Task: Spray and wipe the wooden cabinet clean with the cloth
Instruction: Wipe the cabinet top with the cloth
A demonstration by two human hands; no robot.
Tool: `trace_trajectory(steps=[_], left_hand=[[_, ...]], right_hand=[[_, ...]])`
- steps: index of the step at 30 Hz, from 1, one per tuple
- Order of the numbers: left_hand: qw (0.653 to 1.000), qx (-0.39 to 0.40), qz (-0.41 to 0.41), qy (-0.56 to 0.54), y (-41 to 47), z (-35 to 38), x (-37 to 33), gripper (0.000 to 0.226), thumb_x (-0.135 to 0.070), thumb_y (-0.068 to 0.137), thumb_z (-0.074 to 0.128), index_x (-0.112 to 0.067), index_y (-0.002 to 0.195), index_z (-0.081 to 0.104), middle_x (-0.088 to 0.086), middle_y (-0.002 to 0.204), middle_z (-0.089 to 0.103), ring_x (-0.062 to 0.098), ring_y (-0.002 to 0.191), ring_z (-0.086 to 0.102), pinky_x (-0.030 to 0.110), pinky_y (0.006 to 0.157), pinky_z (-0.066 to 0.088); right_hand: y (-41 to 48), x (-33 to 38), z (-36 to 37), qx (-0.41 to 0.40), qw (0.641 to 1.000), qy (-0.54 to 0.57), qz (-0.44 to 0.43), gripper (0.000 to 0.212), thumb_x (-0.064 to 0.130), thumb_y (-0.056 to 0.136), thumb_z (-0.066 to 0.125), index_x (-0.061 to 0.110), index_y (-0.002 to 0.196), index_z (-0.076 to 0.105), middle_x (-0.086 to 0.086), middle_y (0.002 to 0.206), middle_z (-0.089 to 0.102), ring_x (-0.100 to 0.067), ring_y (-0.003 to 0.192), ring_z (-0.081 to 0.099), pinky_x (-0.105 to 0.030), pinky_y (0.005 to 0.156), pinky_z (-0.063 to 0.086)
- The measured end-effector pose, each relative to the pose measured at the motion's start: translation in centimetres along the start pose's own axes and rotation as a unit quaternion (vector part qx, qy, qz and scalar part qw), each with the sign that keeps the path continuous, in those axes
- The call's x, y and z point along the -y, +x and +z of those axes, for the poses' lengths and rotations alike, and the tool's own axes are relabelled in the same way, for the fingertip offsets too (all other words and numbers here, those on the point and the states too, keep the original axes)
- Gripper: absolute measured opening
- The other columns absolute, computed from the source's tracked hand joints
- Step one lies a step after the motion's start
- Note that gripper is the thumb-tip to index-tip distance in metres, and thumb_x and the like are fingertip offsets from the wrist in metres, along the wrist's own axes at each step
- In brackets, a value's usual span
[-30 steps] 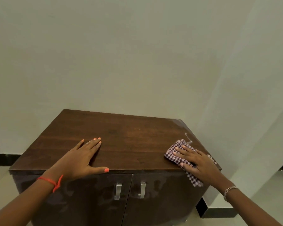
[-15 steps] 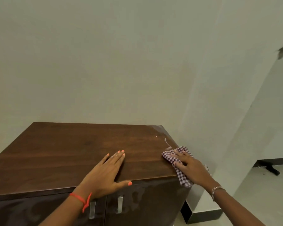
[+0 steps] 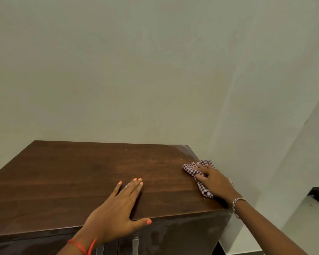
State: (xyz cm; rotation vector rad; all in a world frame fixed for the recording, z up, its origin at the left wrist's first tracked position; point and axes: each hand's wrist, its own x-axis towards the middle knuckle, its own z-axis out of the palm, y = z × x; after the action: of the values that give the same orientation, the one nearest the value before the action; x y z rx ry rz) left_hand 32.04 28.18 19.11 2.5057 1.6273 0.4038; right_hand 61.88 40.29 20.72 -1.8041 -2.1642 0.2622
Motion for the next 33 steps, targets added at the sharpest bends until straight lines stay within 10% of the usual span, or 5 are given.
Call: trace_trajectory(steps=[6,13,21,25,33], left_hand=[[0.999,0.035,-0.005,-0.027,0.3,-0.2,0.1,0.098,-0.076,0.076,0.035,-0.026,0.142,-0.018,-0.021,0.136,-0.028,-0.009,0.119,-0.031,0.006,0.083,-0.035],[0.998,0.050,-0.017,-0.030,0.7,0.0,0.3,0.101,-0.079,0.070,0.030,-0.027,0.141,-0.019,-0.022,0.138,-0.029,-0.009,0.123,-0.029,0.015,0.099,-0.028],[0.996,0.078,-0.034,0.007,1.6,-0.4,0.4,0.110,-0.083,0.061,0.025,-0.022,0.143,-0.015,-0.021,0.136,-0.027,-0.004,0.124,-0.030,0.023,0.103,-0.022],[0.994,-0.028,-0.012,0.105,2.2,0.2,1.5,0.109,-0.083,0.066,0.003,-0.007,0.143,0.014,-0.003,0.152,0.009,0.010,0.141,0.006,0.017,0.104,-0.016],[0.993,0.117,-0.030,0.001,2.0,-0.3,0.7,0.117,-0.086,0.053,0.022,-0.021,0.141,-0.021,-0.018,0.129,-0.035,-0.002,0.117,-0.036,0.027,0.100,-0.024]], right_hand=[[9.2,1.9,2.3,0.018,0.998,-0.057,0.033,0.049,0.052,0.093,0.030,0.037,0.139,0.035,0.006,0.152,0.027,-0.023,0.138,0.026,-0.049,0.111,0.024],[7.4,2.1,1.8,0.068,0.991,0.023,-0.112,0.043,0.046,0.089,0.049,0.040,0.132,0.046,0.014,0.147,0.034,-0.009,0.138,0.026,-0.037,0.114,0.022],[14.2,0.8,3.1,0.027,0.998,-0.012,0.052,0.054,0.053,0.088,0.035,0.030,0.137,0.042,-0.001,0.146,0.039,-0.025,0.130,0.039,-0.047,0.107,0.033],[17.5,3.7,4.4,0.004,0.994,-0.030,0.101,0.051,0.049,0.093,0.031,0.027,0.138,0.042,-0.005,0.148,0.036,-0.032,0.135,0.031,-0.058,0.110,0.018],[15.2,5.4,3.8,0.007,1.000,-0.011,-0.020,0.040,0.041,0.095,0.036,0.030,0.132,0.049,0.002,0.143,0.044,-0.021,0.131,0.040,-0.043,0.110,0.028]])
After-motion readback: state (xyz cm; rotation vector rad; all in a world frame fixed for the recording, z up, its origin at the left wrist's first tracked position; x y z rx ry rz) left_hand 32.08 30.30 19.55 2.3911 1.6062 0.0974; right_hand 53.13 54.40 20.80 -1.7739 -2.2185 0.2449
